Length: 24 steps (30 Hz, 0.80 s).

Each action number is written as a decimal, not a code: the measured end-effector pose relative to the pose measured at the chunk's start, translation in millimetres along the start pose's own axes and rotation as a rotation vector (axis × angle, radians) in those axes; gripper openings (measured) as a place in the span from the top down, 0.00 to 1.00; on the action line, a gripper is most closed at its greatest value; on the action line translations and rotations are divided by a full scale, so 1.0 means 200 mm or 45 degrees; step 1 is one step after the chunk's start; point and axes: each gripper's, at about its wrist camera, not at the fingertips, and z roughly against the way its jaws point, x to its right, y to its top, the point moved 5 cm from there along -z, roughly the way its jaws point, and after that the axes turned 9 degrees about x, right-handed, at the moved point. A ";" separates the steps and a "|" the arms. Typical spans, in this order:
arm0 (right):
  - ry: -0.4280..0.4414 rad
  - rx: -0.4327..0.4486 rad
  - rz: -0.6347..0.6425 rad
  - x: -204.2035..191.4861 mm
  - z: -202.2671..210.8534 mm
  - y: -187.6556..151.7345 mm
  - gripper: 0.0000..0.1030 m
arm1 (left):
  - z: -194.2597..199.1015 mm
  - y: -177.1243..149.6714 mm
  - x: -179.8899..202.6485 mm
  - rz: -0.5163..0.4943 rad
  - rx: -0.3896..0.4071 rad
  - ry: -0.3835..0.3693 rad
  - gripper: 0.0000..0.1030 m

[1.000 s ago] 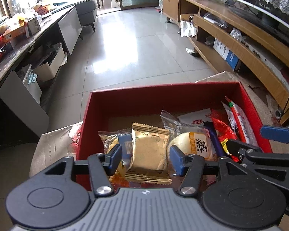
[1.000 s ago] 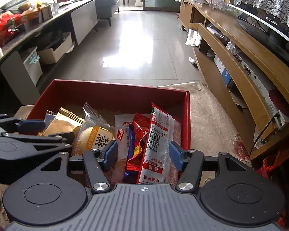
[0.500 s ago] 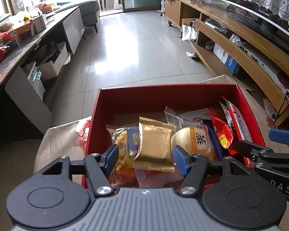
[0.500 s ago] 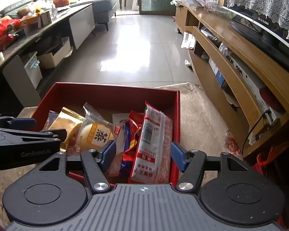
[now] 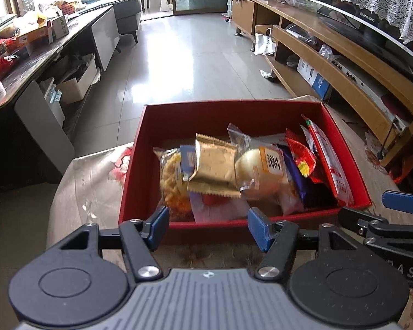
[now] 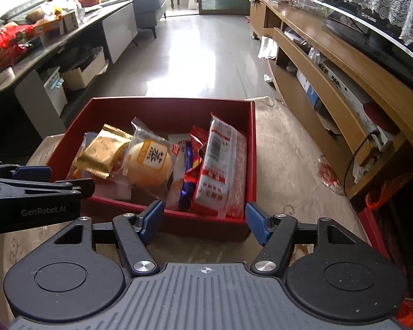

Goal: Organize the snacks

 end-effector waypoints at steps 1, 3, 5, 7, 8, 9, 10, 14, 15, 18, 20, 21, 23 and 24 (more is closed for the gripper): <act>-0.003 0.001 -0.004 0.00 0.01 -0.01 0.30 | 0.01 -0.01 0.00 -0.001 0.000 0.000 0.38; -0.008 0.003 -0.008 0.01 0.04 -0.02 0.30 | 0.04 -0.04 0.00 -0.014 0.001 0.004 0.35; -0.008 0.009 -0.011 0.01 0.06 -0.04 0.30 | 0.06 -0.07 0.01 -0.031 0.006 0.013 0.35; -0.007 0.015 -0.005 0.00 0.09 -0.06 0.29 | 0.08 -0.10 0.01 -0.037 0.003 0.010 0.35; -0.006 0.016 -0.001 -0.01 0.10 -0.07 0.29 | 0.09 -0.12 0.01 -0.036 -0.001 0.005 0.35; -0.006 0.016 0.005 -0.02 0.11 -0.08 0.29 | 0.10 -0.14 0.01 -0.036 -0.004 0.001 0.35; -0.007 0.015 0.013 -0.03 0.12 -0.09 0.28 | 0.12 -0.16 0.02 -0.038 -0.005 -0.002 0.35; -0.016 0.007 0.040 -0.05 0.15 -0.15 0.28 | 0.17 -0.21 0.03 -0.052 -0.007 -0.010 0.34; -0.016 0.006 0.040 -0.05 0.16 -0.16 0.28 | 0.18 -0.23 0.03 -0.055 -0.006 -0.011 0.34; -0.013 0.007 0.033 -0.06 0.20 -0.19 0.28 | 0.21 -0.27 0.03 -0.056 -0.010 -0.013 0.34; -0.017 0.008 0.033 -0.06 0.21 -0.21 0.28 | 0.23 -0.30 0.03 -0.057 -0.014 -0.013 0.34; -0.018 0.006 0.033 -0.06 0.22 -0.22 0.28 | 0.24 -0.31 0.03 -0.058 -0.015 -0.013 0.34; -0.018 -0.001 0.035 -0.06 0.23 -0.25 0.28 | 0.26 -0.33 0.03 -0.061 -0.018 -0.014 0.34; -0.019 -0.004 0.034 -0.06 0.24 -0.26 0.28 | 0.26 -0.34 0.03 -0.061 -0.018 -0.014 0.34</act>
